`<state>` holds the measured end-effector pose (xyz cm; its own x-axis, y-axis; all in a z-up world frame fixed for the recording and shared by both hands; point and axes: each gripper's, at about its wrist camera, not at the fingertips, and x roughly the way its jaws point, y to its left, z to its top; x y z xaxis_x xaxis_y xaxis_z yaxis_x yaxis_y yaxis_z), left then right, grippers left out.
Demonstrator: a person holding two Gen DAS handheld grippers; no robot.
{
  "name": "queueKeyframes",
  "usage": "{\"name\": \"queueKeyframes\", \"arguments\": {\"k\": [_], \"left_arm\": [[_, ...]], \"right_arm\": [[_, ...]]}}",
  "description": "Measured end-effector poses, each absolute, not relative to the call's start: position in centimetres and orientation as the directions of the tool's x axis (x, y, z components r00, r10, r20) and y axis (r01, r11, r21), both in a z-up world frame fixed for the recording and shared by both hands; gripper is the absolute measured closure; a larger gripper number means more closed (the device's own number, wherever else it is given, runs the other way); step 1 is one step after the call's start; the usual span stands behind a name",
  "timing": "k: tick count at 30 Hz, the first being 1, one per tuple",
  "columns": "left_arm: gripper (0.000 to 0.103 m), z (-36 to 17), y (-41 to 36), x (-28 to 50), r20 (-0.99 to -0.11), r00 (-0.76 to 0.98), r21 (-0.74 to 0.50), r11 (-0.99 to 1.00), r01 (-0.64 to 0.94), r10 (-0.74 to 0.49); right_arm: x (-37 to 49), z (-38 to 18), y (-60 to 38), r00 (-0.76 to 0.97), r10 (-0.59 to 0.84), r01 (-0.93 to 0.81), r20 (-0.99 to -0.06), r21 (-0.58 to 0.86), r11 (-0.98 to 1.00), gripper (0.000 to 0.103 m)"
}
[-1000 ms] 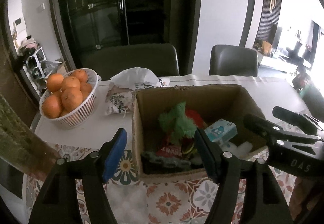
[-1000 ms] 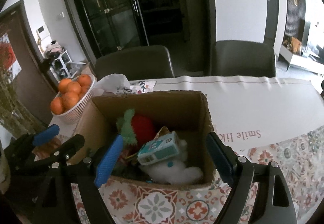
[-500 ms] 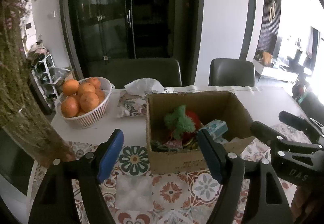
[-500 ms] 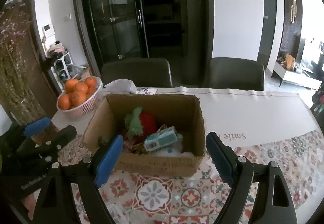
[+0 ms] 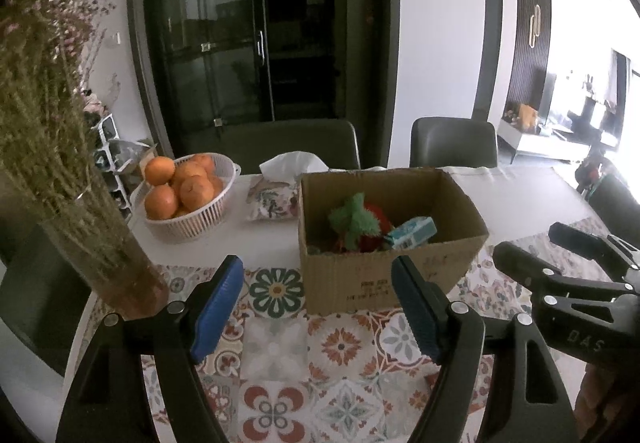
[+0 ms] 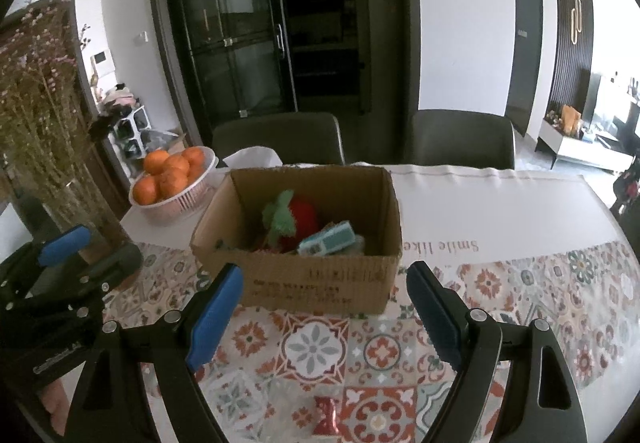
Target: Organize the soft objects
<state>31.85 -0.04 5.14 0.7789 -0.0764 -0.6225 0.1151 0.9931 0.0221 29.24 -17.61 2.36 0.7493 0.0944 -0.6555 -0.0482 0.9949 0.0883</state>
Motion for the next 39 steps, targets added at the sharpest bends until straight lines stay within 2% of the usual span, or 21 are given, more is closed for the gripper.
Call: {"name": "queueKeyframes", "arguments": {"k": [16,39], "left_arm": [[0.027,2.6,0.5,27.4,-0.671,0.740,0.017,0.996,0.083,-0.050],[0.027,-4.3,0.1,25.1,-0.757,0.653,0.028,0.998,0.053,-0.013]], "right_arm": [[24.9,0.4,-17.2,0.727,0.121,-0.072,-0.675,0.100,0.992,0.018],[22.8,-6.3,-17.1,0.661,0.135,-0.107,-0.738,0.085,0.991,0.018]]}}
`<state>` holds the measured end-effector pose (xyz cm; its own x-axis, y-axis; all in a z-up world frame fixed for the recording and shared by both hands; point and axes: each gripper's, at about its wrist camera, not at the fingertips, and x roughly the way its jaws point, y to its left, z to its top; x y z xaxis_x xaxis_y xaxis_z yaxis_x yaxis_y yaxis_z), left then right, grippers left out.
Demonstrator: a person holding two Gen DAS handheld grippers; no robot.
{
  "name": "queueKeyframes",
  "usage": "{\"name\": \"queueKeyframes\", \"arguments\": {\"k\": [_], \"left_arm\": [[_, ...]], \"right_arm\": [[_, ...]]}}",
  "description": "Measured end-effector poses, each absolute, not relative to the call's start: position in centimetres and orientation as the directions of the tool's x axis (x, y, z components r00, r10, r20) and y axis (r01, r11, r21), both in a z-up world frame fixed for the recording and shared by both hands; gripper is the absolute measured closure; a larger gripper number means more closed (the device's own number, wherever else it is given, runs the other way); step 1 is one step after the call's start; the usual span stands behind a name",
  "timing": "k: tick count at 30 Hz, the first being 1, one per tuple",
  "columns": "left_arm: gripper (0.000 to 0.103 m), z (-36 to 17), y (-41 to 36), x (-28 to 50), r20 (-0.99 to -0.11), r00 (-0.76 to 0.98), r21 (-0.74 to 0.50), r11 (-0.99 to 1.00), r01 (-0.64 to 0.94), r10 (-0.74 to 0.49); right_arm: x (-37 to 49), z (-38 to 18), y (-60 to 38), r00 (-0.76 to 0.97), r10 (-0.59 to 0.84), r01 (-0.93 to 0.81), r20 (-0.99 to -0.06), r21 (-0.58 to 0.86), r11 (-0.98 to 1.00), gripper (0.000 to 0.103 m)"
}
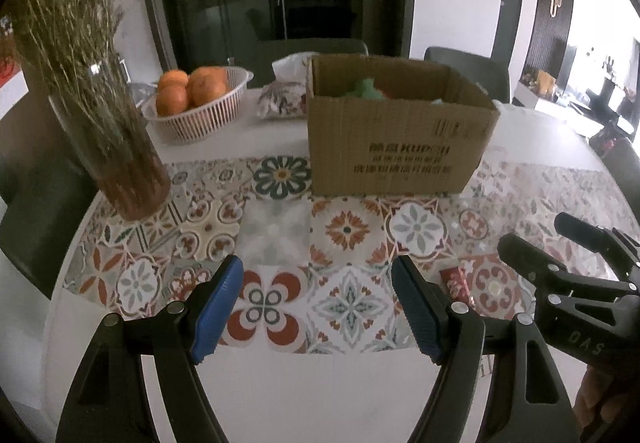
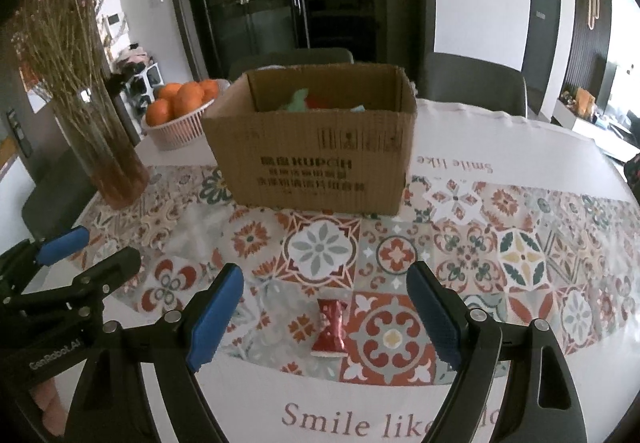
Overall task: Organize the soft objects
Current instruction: 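Lower the right tool toward the small red snack packet on the runner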
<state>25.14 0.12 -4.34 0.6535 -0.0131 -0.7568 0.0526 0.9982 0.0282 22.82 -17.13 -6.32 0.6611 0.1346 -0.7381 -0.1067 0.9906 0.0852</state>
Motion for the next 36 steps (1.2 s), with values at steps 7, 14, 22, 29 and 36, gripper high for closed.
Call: {"name": "queueKeyframes", "arguments": {"k": [7,14,22,29,36], "left_arm": [[0.027,-7.1,0.4,25.1,-0.797,0.604,0.024,0.999,0.036,-0.003],[0.027,-9.6,0.4,25.6,-0.830,0.558,0.034,0.999,0.031,0.010],[0.027,-11.9,-0.1,26.3,-0.857,0.515,0.045,0.998,0.043,0.016],[0.027,-13.5,-0.3,26.9,-0.869,0.493,0.068,0.997,0.044,0.038],[0.027,-14.6,-0.5,27.4,-0.877,0.478,0.079,0.996,0.050,0.045]], "right_arm": [[22.9,-8.9,-16.8,0.624,0.140,-0.119,-0.769,0.083,0.989,0.018],[23.3,-11.1,-16.6,0.592,0.144,-0.130,-0.793,0.082,0.988,0.019],[24.2,-13.6,-16.8,0.554,0.147,-0.127,-0.820,0.091,0.988,0.020],[25.1,-15.4,-16.9,0.525,0.142,-0.125,-0.839,0.089,0.988,0.024],[25.7,-16.8,-17.1,0.500,0.143,-0.117,-0.854,0.097,0.988,0.033]]}}
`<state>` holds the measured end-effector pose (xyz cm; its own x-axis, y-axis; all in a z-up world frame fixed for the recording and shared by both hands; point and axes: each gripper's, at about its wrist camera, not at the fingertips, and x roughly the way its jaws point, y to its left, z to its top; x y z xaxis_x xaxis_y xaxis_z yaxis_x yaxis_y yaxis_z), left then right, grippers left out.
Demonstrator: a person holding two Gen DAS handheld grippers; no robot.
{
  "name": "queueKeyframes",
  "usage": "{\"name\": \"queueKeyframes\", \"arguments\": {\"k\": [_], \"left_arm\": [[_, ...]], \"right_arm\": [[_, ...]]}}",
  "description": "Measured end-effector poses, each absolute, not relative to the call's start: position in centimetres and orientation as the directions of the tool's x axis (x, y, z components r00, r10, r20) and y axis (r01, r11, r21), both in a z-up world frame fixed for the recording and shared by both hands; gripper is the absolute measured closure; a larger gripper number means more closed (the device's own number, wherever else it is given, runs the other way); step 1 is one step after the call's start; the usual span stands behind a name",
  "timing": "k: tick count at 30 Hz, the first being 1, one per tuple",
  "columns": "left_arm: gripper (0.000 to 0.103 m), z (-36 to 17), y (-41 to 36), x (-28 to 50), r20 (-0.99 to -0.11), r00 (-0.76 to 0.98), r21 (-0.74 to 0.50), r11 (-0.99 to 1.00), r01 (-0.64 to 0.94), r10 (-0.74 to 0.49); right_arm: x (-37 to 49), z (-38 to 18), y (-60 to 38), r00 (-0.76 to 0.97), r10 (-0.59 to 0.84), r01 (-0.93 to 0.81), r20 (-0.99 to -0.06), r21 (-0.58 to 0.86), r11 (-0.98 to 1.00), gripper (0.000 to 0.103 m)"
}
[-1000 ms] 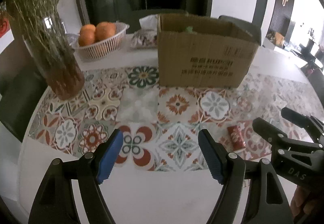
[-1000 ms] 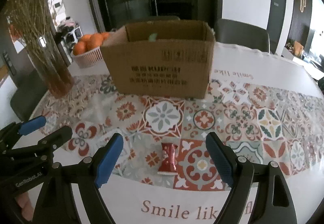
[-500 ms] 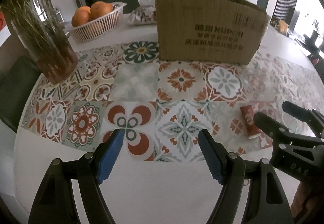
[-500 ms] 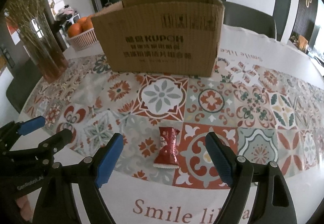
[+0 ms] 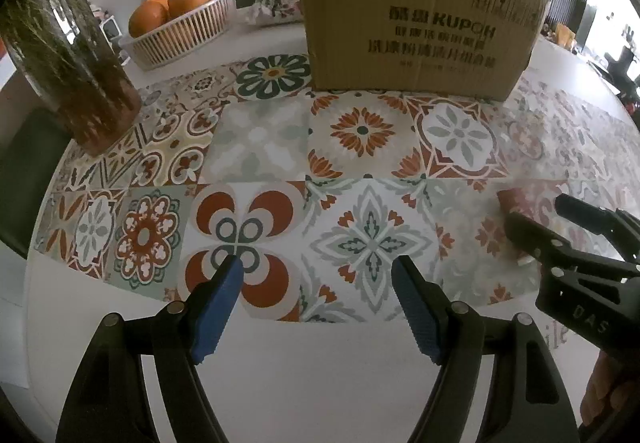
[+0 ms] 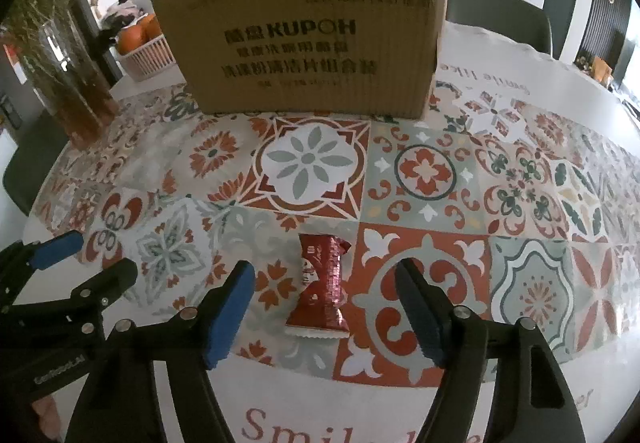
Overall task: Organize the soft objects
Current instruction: 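Lower the right tool toward the small red snack packet on the runner, then close the right tool on the red snack packet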
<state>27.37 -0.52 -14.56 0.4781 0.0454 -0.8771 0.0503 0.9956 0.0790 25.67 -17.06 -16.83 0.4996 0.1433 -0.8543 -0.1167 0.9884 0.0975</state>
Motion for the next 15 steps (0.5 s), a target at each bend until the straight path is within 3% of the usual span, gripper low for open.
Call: {"name": "queueKeyframes", "arguments": {"k": [11,15], "left_arm": [[0.027,-15.0,-0.9,27.8,-0.872,0.486,0.098,0.993,0.061,0.056],[0.027,-15.1,-0.8,27.9,-0.873,0.485,0.097,0.993,0.061,0.055]], "right_arm": [[26.4,-18.3,-17.3,0.474,0.144,-0.101,-0.869,0.109,0.989,0.049],[26.5,-18.3,-17.2,0.480,0.135,-0.105,-0.867,0.095,0.990,0.060]]}}
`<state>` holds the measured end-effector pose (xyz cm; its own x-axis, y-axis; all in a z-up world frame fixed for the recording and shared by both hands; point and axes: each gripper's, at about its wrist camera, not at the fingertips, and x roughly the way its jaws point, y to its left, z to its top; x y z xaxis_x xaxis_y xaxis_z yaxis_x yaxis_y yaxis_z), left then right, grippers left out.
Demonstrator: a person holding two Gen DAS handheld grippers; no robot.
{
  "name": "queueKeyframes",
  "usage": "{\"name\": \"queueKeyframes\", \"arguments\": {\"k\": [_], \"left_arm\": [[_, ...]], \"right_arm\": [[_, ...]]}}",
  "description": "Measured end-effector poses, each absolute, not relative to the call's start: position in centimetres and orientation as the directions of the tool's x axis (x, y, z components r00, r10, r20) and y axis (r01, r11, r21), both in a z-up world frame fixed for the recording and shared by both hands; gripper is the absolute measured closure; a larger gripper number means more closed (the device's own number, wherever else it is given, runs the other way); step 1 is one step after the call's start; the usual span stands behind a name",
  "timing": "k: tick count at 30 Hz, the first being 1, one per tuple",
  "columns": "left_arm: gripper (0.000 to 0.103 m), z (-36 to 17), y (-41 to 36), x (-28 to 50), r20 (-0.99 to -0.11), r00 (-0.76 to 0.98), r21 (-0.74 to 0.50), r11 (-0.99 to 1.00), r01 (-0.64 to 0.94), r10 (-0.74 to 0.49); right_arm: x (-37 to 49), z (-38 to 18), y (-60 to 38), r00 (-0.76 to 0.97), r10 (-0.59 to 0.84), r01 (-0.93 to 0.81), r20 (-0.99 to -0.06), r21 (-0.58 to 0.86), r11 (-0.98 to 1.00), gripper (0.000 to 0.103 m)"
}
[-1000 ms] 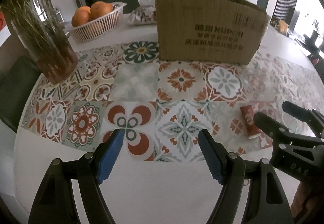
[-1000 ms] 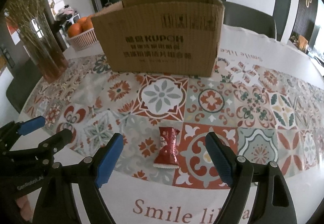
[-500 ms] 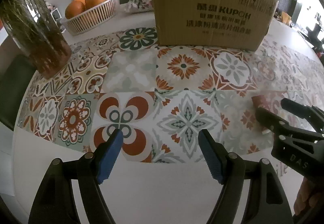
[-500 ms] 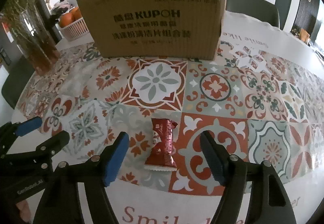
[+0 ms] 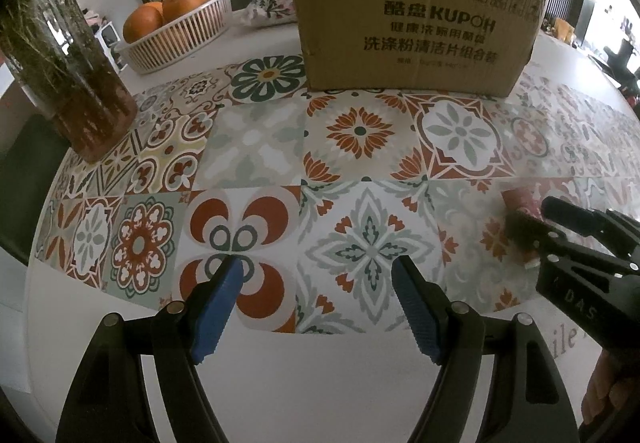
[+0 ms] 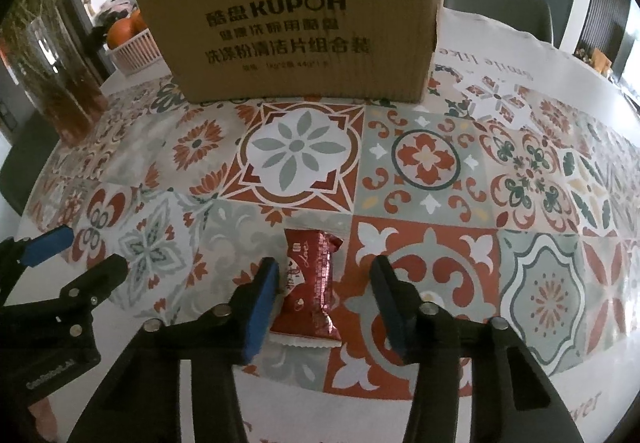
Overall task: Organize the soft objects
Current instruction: 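Close the right tool on the red snack packet, then lift the red snack packet with the right tool over the box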
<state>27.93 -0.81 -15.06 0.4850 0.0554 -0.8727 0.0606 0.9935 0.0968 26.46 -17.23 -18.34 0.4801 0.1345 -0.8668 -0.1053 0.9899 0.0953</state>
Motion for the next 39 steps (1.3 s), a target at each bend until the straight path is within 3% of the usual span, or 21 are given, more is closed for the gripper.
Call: {"name": "queueKeyframes", "arguments": {"k": [5,9,39], "left_arm": [[0.027,-15.1,-0.9,28.0,-0.872,0.487,0.093,0.994,0.061,0.052],[0.027,-14.8,-0.8,28.0,-0.868,0.494,0.092,0.994,0.061,0.050],[0.023,-8.8,-1.4,27.1,-0.780,0.625,0.086,0.992,0.088,0.012]], "right_arm": [[26.4,-18.3,-17.2,0.488,0.134,-0.108,-0.863,0.093,0.990,0.074],[26.3,-18.1,-17.2,0.494,0.134,-0.108,-0.859,0.093,0.990,0.078],[23.9,-11.3,-17.3,0.629,0.157,-0.110,-0.761,0.113,0.988,0.079]]}}
